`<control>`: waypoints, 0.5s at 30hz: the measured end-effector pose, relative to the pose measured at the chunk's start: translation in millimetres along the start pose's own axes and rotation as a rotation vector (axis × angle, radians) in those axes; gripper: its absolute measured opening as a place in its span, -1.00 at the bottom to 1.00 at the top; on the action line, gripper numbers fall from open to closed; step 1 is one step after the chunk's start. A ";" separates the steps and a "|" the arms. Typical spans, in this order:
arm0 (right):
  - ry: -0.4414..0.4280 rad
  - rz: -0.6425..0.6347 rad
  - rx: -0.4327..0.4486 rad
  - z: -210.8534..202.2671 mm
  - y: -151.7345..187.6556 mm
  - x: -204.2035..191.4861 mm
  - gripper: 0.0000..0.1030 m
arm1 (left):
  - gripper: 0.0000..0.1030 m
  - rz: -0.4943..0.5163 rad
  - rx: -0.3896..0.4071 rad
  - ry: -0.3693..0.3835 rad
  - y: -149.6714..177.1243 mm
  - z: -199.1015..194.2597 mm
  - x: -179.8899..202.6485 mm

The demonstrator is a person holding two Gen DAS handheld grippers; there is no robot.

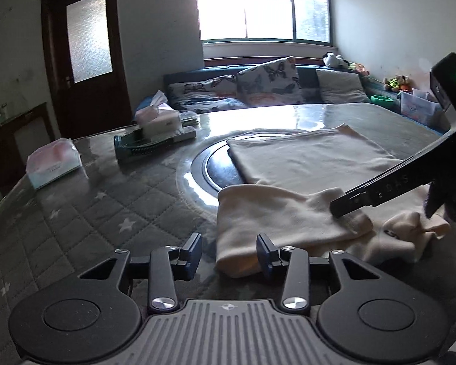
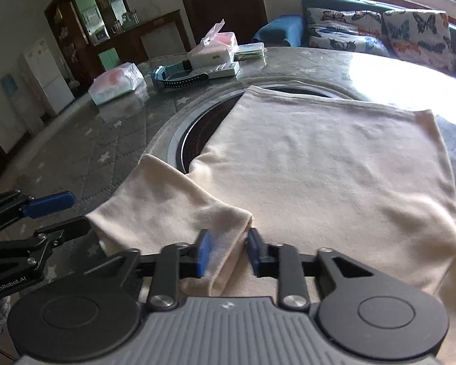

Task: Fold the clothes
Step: 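Grasp the other sleeve with the right gripper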

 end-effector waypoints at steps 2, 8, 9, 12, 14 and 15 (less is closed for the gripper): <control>0.003 -0.002 -0.004 -0.1 0.0 -0.6 -0.77 | -0.03 -0.004 -0.003 0.001 0.5 2.0 1.4; 0.010 0.004 0.016 -7.5 -1.9 1.2 -0.90 | 0.11 0.025 -0.011 0.009 0.3 7.8 10.9; 0.009 0.005 0.022 -10.0 -2.5 1.7 -0.90 | 0.11 0.028 -0.016 0.011 0.5 9.5 12.3; 0.006 0.004 0.046 -21.6 -5.1 2.4 -0.91 | 0.11 0.041 -0.029 0.011 1.4 14.5 17.4; 0.018 -0.005 0.065 -32.3 -7.8 1.7 -0.91 | 0.11 0.052 -0.032 0.009 1.5 16.6 20.3; 0.026 -0.012 0.073 -38.3 -9.6 1.5 -0.91 | 0.12 0.059 -0.033 0.006 1.6 17.4 21.6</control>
Point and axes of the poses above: each gripper's, at about its wrist camera, not at the fingertips, and z roughly the way its jaws point, x to its right, y to its underside, the point moved 7 cm from there along z, roughly the way its jaws point, and after that the axes turned 15 degrees about -x, right-handed, at the moved point
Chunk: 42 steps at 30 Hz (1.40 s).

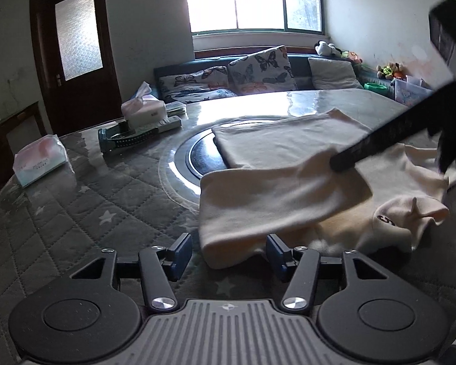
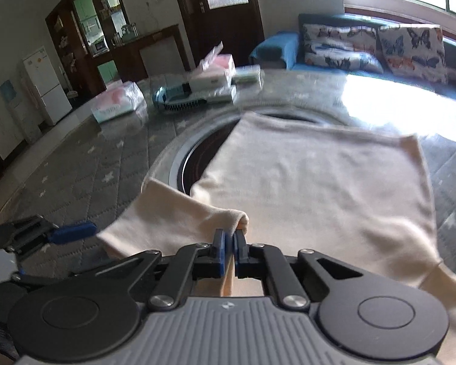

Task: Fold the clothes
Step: 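Grasp the other sleeve with the right gripper, then fold the held sleeve across the sweatshirt body and open the right gripper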

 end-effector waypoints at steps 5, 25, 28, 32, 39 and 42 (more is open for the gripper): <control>0.050 -0.051 0.058 -38.2 -15.1 -1.6 -0.92 | 0.15 0.039 -0.004 -0.019 1.0 2.4 6.6; 0.261 -0.003 0.088 -75.8 5.2 56.1 -0.93 | 0.14 0.141 -0.007 -0.057 7.5 3.9 18.2; 0.266 0.049 0.024 -52.0 23.5 75.0 -0.91 | 0.14 0.143 -0.023 -0.040 8.8 0.7 13.3; 0.284 0.092 -0.011 -40.8 43.2 96.6 -0.83 | 0.14 0.150 -0.046 -0.018 10.4 -6.7 4.5; 0.222 0.060 0.012 -35.8 48.6 94.4 -0.83 | 0.12 0.152 -0.020 -0.020 -15.5 -15.3 -2.7; 0.208 0.050 -0.005 -23.8 53.7 92.8 -0.83 | -0.02 0.149 -0.010 0.011 -31.3 -11.3 4.7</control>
Point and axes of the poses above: each gripper's, at about its wrist camera, not at the fingertips, and z roughly the way its jaws point, x to its right, y to its underside, the point moved 7 cm from there along z, roughly the way its jaws point, and after that the axes turned 15 degrees about -x, right-handed, at the moved point
